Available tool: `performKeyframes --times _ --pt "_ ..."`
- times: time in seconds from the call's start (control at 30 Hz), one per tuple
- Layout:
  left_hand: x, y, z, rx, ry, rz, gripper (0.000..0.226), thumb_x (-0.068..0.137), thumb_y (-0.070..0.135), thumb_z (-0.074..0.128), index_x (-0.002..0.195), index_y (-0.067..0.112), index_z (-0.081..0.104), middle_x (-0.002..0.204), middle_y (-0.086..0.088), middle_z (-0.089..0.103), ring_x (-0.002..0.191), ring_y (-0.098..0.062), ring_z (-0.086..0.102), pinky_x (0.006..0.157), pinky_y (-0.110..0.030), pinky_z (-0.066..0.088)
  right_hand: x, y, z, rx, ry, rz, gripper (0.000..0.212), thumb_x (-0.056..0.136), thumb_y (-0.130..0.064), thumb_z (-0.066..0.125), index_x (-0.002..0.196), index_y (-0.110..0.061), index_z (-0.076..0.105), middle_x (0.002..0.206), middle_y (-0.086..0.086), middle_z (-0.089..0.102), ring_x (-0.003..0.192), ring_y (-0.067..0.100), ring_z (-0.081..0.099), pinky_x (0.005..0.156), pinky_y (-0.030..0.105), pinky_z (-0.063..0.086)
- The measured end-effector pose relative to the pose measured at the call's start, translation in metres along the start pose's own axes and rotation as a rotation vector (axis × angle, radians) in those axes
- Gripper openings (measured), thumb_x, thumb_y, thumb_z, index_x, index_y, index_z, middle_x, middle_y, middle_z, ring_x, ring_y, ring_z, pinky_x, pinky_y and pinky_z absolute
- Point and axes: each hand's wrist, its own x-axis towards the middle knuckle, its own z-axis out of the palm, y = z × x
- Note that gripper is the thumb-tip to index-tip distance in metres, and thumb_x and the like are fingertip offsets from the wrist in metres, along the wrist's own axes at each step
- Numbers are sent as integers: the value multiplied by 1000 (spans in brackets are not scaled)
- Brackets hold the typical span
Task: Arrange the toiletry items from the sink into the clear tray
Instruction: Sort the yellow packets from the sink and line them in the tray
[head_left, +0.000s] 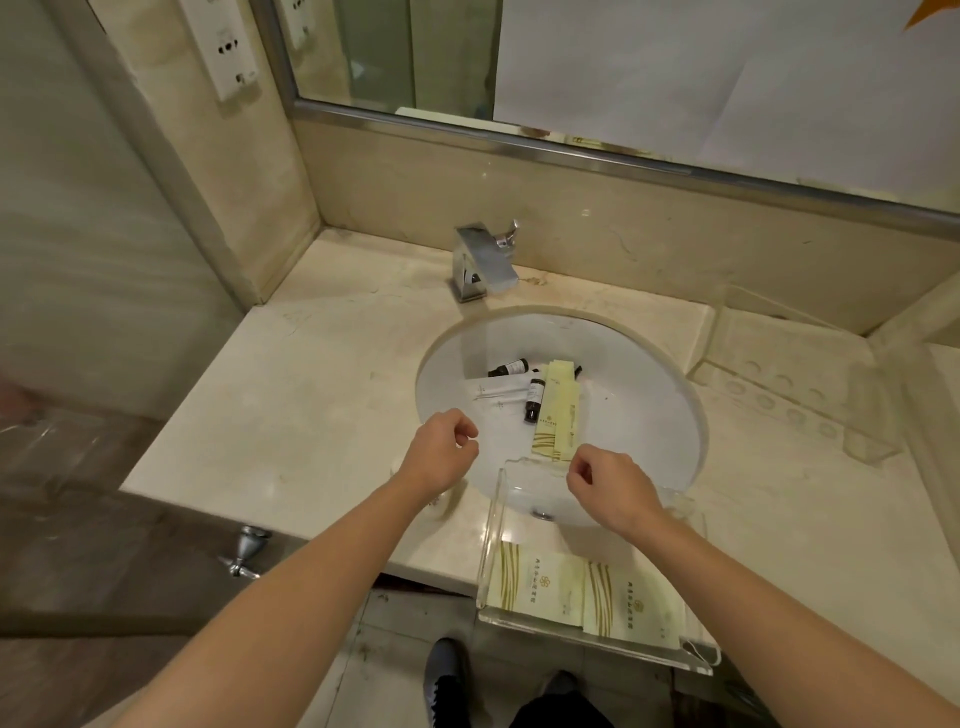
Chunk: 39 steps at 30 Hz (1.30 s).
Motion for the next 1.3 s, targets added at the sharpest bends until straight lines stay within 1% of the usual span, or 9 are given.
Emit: performKeyframes --times 0.17,0.27,0.5,0.57,0.7,0.83,0.93,1.2,1.3 --pt "29 17 18 -69 -87 -85 20 88 12 56 107 8 61 97 -2 56 87 -16 52 75 -23 38 27 6 1 193 29 132 14 89 -19 51 77 -18 58 75 -3 66 74 21 63 65 40 53" --pt "50 23 32 -96 -166 -133 8 90 13 56 96 11 60 93 -1 56 88 -17 52 78 -25 40 51 14 3 290 -1 215 12 87 -18 51 77 -18 58 78 -4 65 79 19 63 69 38 53" --pt "96 20 80 -121 -375 -301 15 91 18 55 95 6 63 96 -12 60 87 -27 58 79 -32 44 104 47 16 443 -303 383 8 92 -19 53 84 -17 56 100 2 61 81 20 55 71 30 46" --pt "107 20 94 -137 -412 -339 9 92 18 55 90 10 58 89 -10 53 77 -23 51 76 -32 43 116 55 22 473 -392 412 6 93 -19 53 94 -16 58 107 3 59 80 19 53 69 29 45" --pt "123 20 117 -162 -488 -401 32 93 20 57 122 5 58 109 -6 54 97 -22 52 90 -33 47 135 63 36 520 -506 425 35 94 -17 53 129 -16 52 122 5 56 91 18 53 74 27 45" --pt "135 22 132 -185 -540 -394 32 93 17 53 122 6 60 113 -7 56 101 -22 54 91 -33 47 146 68 54 531 -535 343 56 91 -14 54 144 -20 40 129 5 51 108 20 53 85 27 46" --pt "141 23 138 -193 -542 -405 30 91 13 50 117 6 63 99 -6 57 90 -21 52 82 -31 46 154 70 61 505 -527 289 57 88 -12 56 143 -19 44 119 2 52 103 17 49 94 32 44" --pt "147 19 137 -273 -509 -441 37 90 6 48 126 15 49 105 -7 54 88 -20 51 69 -28 43 165 73 64 765 -449 427 42 87 -10 63 128 -13 53 115 12 61 89 21 59 78 29 48" --pt "146 15 140 -336 -440 -471 40 91 1 47 130 10 44 98 -14 59 69 -20 55 67 -32 49 164 73 64 864 -423 469 35 83 -7 66 116 -11 54 102 14 64 80 22 59 72 31 50"
